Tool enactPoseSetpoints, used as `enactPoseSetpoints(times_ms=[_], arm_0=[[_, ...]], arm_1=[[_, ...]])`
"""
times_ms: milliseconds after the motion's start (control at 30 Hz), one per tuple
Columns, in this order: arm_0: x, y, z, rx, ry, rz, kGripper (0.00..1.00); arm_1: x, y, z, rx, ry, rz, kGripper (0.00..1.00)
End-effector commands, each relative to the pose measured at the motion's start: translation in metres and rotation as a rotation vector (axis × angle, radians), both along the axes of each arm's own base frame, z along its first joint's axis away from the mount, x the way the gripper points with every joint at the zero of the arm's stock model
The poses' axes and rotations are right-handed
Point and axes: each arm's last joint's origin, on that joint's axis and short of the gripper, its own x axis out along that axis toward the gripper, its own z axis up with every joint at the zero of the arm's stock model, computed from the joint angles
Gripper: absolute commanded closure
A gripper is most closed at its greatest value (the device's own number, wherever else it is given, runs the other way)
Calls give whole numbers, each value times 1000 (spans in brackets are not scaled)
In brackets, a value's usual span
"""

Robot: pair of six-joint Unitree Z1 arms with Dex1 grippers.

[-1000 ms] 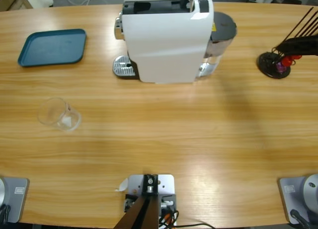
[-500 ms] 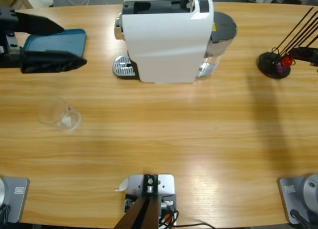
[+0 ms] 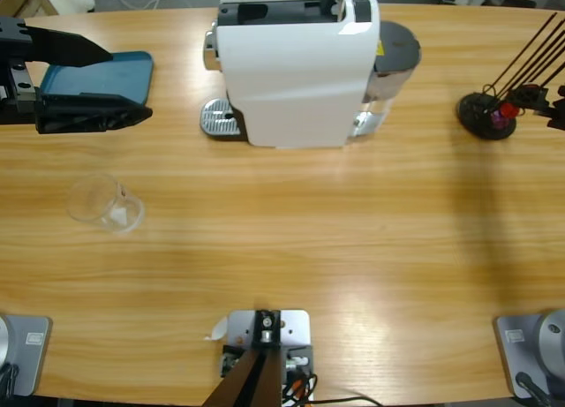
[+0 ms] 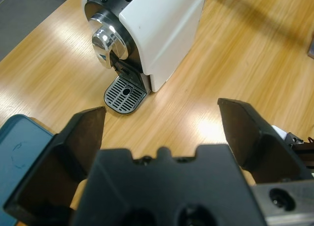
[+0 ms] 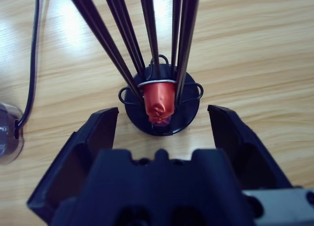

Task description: Pour coffee

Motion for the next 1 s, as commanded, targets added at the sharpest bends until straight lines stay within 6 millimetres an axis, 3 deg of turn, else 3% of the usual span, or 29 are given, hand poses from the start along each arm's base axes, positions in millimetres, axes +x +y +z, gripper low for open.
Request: enactPoseSetpoints(times_ms=[33,467,600,633,733,867,1000], arm_0=[[-1,0,-17,49,48,5,4],[-1,0,-16,43,43,7,4],[-1,0,-18,45,49,9,4],[-1,0,-18,46,50,10,4],[-1,0,-20,49,55,10,4],[-2,1,-23,54,66,13,4],[-3,2,-25,58,72,14,4]], arm_1=[[-1,-8,-14,-12,52,-33,363],[9,-6,-20,21,51,6,376],[8,-8,-19,11,45,9,621],[7,-8,-18,10,41,10,626],[6,-8,-15,6,28,12,914],[5,-8,-13,6,21,23,1000],[5,-7,-13,5,21,35,1000]])
